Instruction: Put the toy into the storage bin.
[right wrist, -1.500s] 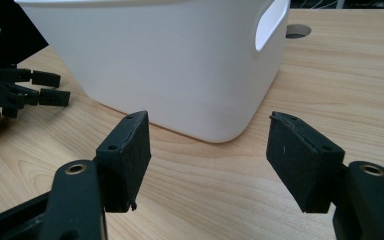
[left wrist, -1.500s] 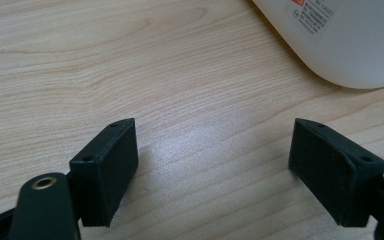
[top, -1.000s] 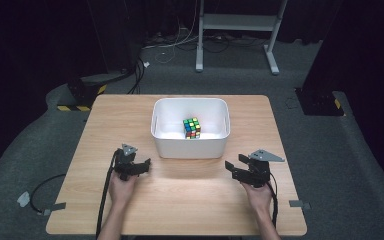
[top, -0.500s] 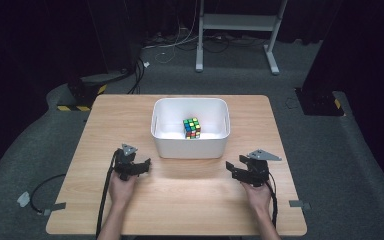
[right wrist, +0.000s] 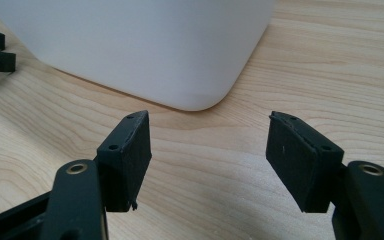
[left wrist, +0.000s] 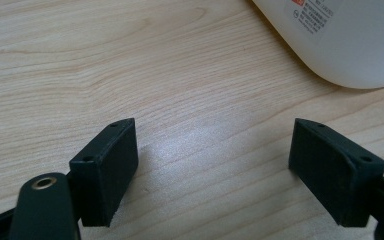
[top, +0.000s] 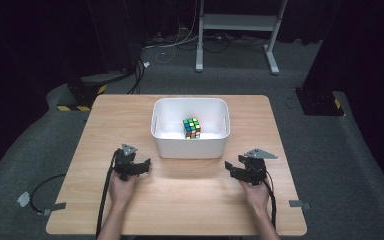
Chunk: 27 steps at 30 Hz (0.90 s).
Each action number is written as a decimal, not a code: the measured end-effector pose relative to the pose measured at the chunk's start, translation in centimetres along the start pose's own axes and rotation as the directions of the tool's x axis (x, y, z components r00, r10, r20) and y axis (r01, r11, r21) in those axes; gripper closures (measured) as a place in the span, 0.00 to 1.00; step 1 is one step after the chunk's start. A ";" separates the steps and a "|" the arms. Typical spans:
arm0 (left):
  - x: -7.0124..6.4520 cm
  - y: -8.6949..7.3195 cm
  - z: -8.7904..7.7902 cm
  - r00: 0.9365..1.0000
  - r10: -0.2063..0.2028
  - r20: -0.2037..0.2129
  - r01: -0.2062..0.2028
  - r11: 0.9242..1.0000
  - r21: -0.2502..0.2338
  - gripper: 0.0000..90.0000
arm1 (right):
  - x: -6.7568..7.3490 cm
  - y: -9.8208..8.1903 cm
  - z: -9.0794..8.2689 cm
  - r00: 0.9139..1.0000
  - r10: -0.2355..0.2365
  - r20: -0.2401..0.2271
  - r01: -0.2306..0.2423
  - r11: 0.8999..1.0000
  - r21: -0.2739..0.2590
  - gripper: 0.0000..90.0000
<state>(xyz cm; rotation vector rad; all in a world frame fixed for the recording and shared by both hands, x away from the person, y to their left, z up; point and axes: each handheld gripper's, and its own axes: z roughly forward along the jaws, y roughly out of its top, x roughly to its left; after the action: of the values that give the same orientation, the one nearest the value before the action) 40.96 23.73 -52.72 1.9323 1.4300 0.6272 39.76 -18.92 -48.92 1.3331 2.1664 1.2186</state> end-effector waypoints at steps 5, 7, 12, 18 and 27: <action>0.0 0.0 0.0 1.000 0.000 0.000 0.000 1.000 0.001 0.22 | -0.1 -0.1 0.4 1.000 0.003 0.010 -0.003 1.000 0.010 0.38; 0.0 0.0 0.0 1.000 0.000 0.000 0.000 1.000 0.001 0.22 | -0.2 -0.1 0.6 1.000 0.002 0.011 -0.002 1.000 0.015 0.38; 0.0 0.0 0.0 1.000 -0.001 0.000 0.001 1.000 0.001 0.22 | -0.3 -0.2 1.1 1.000 0.007 0.021 -0.008 1.000 0.027 0.38; 0.0 0.0 0.0 1.000 0.000 0.000 0.000 1.000 0.001 0.22 | -0.5 -0.3 1.5 0.999 0.001 0.035 -0.002 0.999 0.037 0.38; 0.0 0.0 0.0 1.000 0.000 0.000 0.000 1.000 0.001 0.22 | -0.8 -0.4 1.9 0.998 -0.003 0.063 0.000 0.999 0.051 0.38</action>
<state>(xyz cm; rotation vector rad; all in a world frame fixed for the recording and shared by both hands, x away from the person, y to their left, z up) 40.95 23.74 -52.72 1.9329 1.4306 0.6261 41.12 -18.70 -50.51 1.3713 2.1681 1.1120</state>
